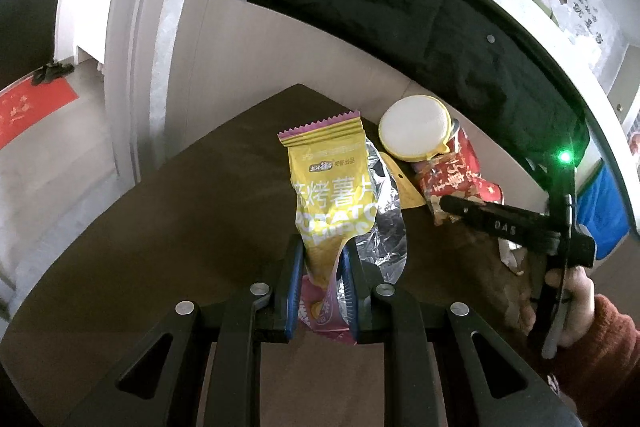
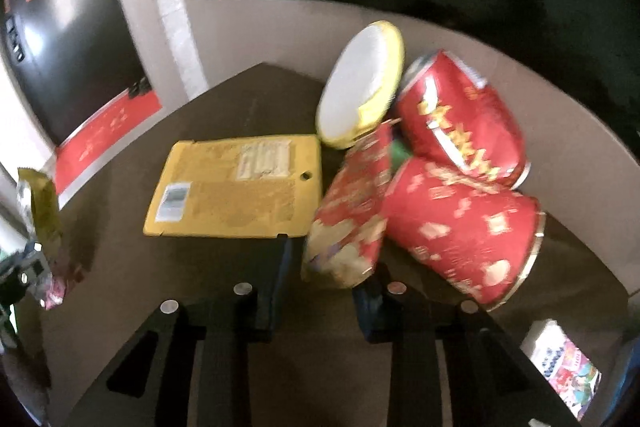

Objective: Collect trash
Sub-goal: 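Grasp the red snack packet with the right tool while left holds its packets, then carry both held packets toward the blue-lined bin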

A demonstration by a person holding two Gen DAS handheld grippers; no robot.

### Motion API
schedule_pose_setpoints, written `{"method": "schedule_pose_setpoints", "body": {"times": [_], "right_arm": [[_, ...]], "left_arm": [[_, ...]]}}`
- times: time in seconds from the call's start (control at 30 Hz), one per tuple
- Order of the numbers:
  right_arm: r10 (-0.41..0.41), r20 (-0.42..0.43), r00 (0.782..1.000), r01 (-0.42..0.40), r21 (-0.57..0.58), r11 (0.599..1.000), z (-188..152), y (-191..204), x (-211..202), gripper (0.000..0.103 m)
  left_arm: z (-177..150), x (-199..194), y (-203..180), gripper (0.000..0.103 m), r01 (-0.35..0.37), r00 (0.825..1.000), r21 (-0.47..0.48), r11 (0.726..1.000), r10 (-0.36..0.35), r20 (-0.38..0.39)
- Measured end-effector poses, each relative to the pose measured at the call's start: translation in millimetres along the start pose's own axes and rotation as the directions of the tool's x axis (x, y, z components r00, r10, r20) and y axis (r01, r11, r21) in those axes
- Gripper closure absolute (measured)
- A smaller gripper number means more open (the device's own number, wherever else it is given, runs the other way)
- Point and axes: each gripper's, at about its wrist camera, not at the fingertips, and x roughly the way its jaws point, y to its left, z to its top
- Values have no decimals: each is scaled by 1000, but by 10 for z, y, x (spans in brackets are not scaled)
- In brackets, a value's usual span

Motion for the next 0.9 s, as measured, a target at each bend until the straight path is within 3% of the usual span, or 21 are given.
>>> {"method": "schedule_pose_setpoints", "body": {"times": [0.1, 0.27, 0.3, 0.33, 0.4, 0.67, 0.9], "right_arm": [[-8, 13, 1000, 7, 50, 999, 36, -136, 6, 68], [64, -22, 998, -62, 103, 993, 178, -195, 201, 70], [60, -27, 998, -57, 89, 994, 193, -167, 222, 77], [59, -33, 998, -56, 79, 995, 206, -146, 240, 94], [95, -37, 995, -92, 82, 992, 200, -139, 204, 95], [74, 28, 997, -74, 9, 997, -94, -183, -499, 96], [35, 107, 994, -38, 23, 999, -436, -460, -1229, 96]], "left_arm": [[9, 29, -32, 84, 5, 1000, 3, 1000, -5, -4], [30, 70, -110, 84, 3, 1000, 15, 1000, -3, -11], [37, 70, -124, 84, 2, 1000, 17, 1000, -2, -11], [44, 72, -137, 84, 2, 1000, 19, 1000, -1, -13], [62, 70, -166, 84, 0, 1000, 25, 1000, 0, -15], [68, 64, -551, 84, 36, 999, 74, 997, -35, -20], [13, 8, -1297, 84, 113, 994, 181, 977, -112, -17]]}}
